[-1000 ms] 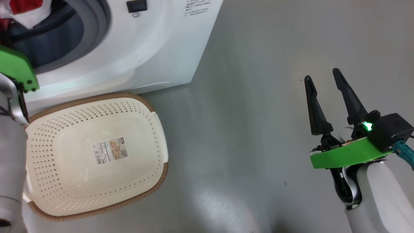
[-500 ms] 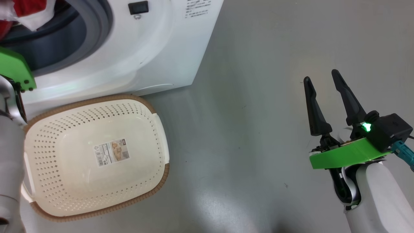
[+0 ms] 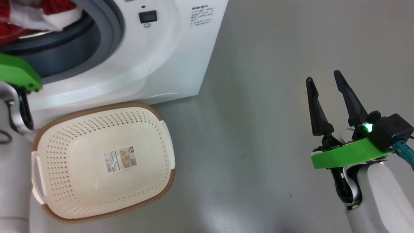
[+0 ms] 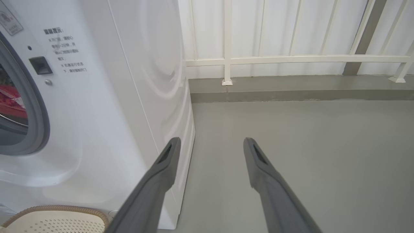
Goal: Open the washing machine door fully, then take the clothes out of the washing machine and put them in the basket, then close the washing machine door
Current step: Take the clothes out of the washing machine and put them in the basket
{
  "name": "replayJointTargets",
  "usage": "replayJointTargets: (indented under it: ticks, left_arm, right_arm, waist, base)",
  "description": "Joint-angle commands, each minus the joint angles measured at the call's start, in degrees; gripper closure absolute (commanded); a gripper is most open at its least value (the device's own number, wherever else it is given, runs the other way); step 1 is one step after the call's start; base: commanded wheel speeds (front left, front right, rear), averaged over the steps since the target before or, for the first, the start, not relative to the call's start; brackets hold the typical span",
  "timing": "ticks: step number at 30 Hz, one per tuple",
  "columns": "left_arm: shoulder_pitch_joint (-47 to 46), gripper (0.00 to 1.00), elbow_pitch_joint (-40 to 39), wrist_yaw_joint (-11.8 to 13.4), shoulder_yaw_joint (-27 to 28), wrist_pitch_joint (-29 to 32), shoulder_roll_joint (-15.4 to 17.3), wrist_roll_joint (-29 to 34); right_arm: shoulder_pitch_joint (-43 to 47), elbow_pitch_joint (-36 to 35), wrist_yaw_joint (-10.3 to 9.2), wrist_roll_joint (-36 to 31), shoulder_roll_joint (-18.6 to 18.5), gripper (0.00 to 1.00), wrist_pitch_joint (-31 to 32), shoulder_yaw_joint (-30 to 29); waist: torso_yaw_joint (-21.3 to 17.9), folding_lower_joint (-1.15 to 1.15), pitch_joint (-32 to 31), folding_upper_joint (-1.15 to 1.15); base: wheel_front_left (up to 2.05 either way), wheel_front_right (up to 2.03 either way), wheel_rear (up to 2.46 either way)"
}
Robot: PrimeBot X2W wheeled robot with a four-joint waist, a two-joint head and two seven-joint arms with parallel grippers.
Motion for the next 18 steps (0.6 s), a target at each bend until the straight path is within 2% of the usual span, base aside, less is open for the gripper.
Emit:
replayJointTargets:
  ticks: [1,18]
  left_arm:
    - [2.2,1.0,-3.21,0.01,1.15,-0.68,2.36,0.41]
    - [24.3,1.0,-28.57,1.91,3.66,-0.69,-1.61,2.31]
  right_arm:
    - [1.02,-1.13,0.37,-0.21,0.04,0.0,-0.37,0.68]
    - [5.33,-0.55,0.37,-0.87,0.17,0.0,-0.37,-0.44]
  waist:
    - [0.56,0.0,-0.96,0.0]
    - [3.65,0.0,-10.43,0.0]
  base:
    - [0.0,0.0,0.0]
    - [0.0,0.0,0.0]
